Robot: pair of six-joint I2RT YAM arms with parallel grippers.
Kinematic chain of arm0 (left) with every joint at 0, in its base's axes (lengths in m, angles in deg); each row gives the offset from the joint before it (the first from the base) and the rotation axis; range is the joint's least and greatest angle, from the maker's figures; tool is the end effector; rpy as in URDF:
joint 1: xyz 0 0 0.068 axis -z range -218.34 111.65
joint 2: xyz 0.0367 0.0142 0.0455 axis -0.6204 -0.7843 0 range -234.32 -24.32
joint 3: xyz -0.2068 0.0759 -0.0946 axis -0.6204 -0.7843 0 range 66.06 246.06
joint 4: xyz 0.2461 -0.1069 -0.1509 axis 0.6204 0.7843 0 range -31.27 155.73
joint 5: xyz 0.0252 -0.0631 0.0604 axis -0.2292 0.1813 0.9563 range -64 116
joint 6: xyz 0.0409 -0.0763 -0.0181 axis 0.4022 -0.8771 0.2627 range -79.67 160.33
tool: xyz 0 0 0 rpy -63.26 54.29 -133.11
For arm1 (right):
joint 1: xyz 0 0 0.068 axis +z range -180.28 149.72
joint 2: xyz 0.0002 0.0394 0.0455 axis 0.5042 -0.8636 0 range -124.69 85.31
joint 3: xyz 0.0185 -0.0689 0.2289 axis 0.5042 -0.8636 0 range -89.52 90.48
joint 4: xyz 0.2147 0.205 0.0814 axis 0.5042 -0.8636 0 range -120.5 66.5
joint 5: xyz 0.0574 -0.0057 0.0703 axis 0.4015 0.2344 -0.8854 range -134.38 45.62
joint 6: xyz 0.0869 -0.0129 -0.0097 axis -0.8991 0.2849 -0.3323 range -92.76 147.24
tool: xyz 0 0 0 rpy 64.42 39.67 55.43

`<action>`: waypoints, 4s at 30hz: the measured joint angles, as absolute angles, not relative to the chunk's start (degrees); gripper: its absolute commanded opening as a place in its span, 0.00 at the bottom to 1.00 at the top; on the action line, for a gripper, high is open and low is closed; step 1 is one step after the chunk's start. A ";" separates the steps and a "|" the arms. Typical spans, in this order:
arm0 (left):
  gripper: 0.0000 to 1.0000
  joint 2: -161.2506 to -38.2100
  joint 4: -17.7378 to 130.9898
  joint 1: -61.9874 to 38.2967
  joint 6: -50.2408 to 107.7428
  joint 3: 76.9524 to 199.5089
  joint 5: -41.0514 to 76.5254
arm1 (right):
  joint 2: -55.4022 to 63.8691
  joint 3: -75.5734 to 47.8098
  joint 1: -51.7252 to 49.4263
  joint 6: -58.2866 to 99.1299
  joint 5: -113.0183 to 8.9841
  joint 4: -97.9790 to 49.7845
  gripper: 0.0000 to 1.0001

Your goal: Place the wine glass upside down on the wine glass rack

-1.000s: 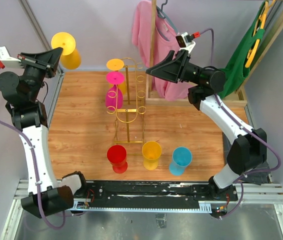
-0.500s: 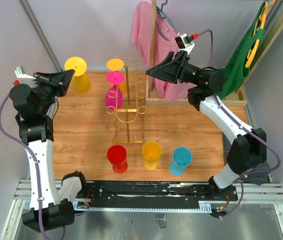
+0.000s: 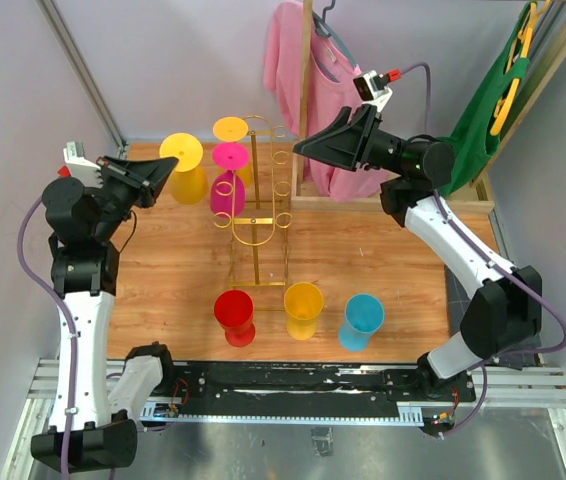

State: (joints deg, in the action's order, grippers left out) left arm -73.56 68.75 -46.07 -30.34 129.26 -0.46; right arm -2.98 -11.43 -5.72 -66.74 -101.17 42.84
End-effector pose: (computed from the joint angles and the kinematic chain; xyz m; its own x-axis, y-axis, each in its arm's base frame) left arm 0.2869 0.0037 0.4266 -0.2795 -0.8904 -0.3592 0.1702 0.3222 -0.9312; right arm 0.3168 0.2171 0.4473 -0.7025 0.2796 -0.6544 -0.7082 -0.3655 0.6041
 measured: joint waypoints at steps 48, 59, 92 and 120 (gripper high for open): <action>0.00 -72.11 79.88 -36.26 -30.82 128.50 2.97 | -0.70 -15.52 -5.72 -63.57 -100.25 39.22 0.47; 0.00 -72.60 79.88 -34.84 -30.78 128.34 2.78 | -0.70 -16.28 -5.72 -63.59 -99.86 39.72 0.47; 0.00 -75.46 78.46 -29.44 -28.44 127.91 1.25 | -0.70 -16.31 -5.72 -63.59 -99.84 39.74 0.47; 0.47 -70.61 79.46 -29.20 -26.02 123.47 1.44 | 0.89 -18.47 -5.72 -63.07 -99.77 39.52 0.47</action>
State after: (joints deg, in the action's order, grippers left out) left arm -70.61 79.46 -29.20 -26.02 123.47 1.44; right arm 0.89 -18.47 -5.72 -63.07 -99.77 39.52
